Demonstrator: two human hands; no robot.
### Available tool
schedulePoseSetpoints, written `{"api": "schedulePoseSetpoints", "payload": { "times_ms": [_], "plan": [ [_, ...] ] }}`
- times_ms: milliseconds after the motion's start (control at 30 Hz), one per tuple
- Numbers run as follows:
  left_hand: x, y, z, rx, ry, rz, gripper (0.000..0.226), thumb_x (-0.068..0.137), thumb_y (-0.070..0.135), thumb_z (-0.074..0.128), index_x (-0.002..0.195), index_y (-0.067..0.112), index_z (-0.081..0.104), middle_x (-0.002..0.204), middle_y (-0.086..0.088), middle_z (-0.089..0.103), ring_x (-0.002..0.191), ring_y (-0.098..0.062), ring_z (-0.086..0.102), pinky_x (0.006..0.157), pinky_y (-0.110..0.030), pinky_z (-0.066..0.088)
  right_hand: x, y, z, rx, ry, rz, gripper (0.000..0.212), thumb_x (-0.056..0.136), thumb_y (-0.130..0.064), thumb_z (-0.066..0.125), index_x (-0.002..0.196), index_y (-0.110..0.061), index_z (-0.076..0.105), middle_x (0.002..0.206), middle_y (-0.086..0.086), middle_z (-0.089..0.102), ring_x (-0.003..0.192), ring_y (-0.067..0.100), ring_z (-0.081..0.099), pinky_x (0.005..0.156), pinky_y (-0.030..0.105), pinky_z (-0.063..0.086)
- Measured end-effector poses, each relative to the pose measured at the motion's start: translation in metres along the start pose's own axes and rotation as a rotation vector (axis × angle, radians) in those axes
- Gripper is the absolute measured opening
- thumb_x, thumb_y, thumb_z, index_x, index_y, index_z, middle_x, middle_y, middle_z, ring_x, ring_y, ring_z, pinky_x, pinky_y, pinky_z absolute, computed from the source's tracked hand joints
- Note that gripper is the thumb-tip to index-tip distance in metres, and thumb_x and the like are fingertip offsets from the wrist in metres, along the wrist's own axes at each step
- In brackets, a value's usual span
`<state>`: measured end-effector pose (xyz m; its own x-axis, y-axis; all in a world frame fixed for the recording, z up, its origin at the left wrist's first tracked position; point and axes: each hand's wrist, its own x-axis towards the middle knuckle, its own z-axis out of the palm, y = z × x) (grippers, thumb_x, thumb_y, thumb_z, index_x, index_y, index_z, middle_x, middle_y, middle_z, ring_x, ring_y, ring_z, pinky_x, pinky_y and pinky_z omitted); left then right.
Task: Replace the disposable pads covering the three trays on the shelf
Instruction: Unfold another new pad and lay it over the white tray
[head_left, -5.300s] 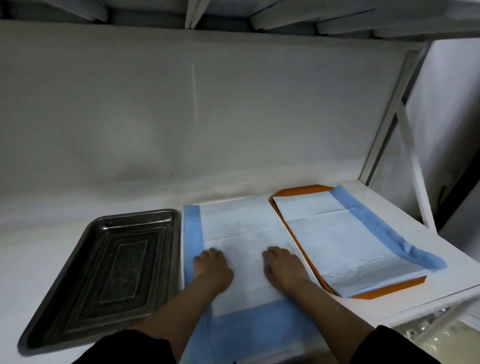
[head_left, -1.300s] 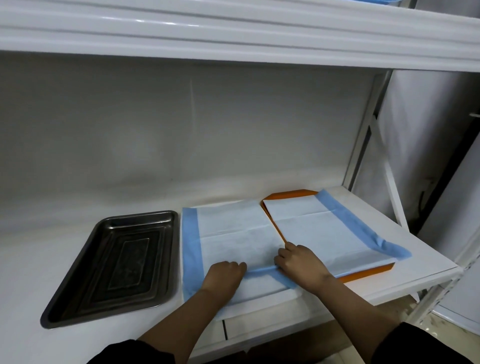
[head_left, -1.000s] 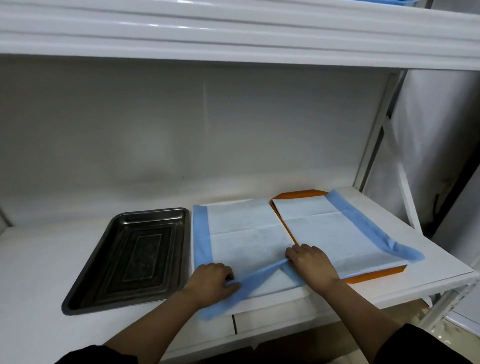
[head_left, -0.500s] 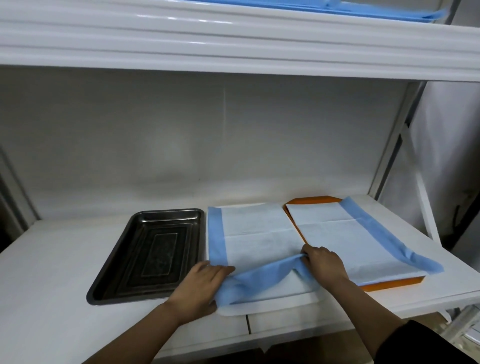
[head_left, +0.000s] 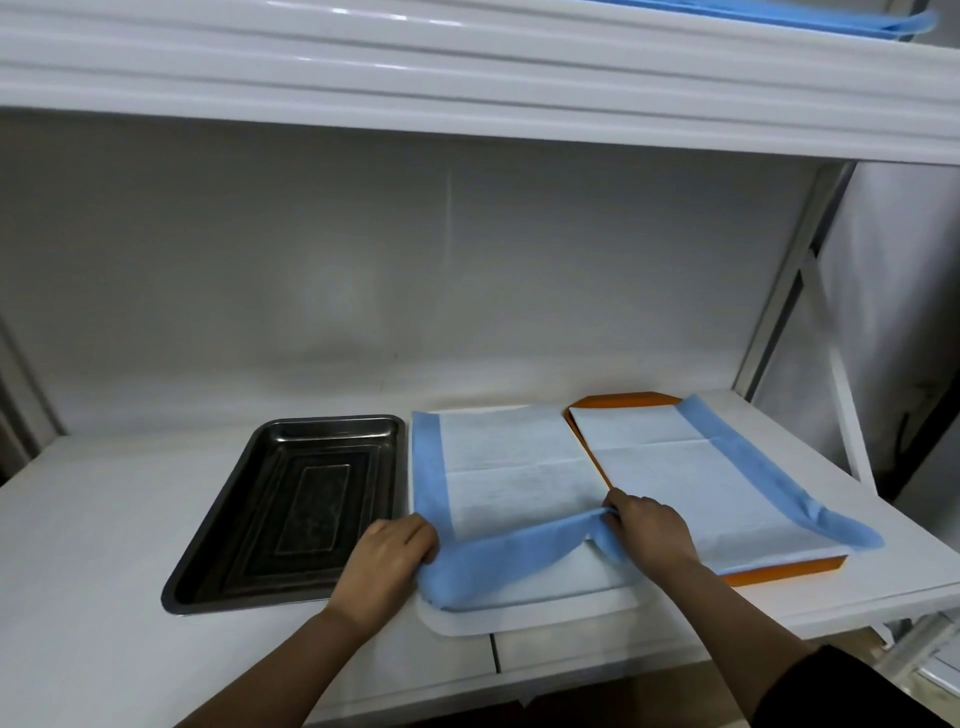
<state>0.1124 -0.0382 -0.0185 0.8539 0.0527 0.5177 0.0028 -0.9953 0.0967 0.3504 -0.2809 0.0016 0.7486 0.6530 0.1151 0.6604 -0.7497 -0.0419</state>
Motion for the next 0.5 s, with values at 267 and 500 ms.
{"api": "schedulePoseSetpoints", "payload": {
  "times_ms": [267,500],
  "plan": [
    [0.003,0.014,-0.008,-0.093,-0.039,-0.010,0.011,0.072,0.023,0.047,0.082,0.026,0.049,0.094,0.011,0.052,0.086,-0.008,0.055,0.080,-0.022,0.032,-0.007,0.000,0.001,0.044,0.039,-0.024,0.023,0.100,-0.028,0.043,0.117,-0.019,0.056,0.112,0.002,0.067,0.098,0.017,0.064,0.084,0.022,0.046],
    [0.061,0.078,0.019,-0.036,-0.544,-0.301,0.066,0.090,0.057,0.045,0.143,0.018,0.034,0.137,-0.002,0.048,0.121,-0.023,0.051,0.102,-0.032,0.038,-0.011,-0.001,0.001,0.057,0.042,-0.051,0.025,0.100,-0.028,0.041,0.117,-0.019,0.056,0.113,0.001,0.066,0.098,0.016,0.063,0.086,0.021,0.046]
  ]
}}
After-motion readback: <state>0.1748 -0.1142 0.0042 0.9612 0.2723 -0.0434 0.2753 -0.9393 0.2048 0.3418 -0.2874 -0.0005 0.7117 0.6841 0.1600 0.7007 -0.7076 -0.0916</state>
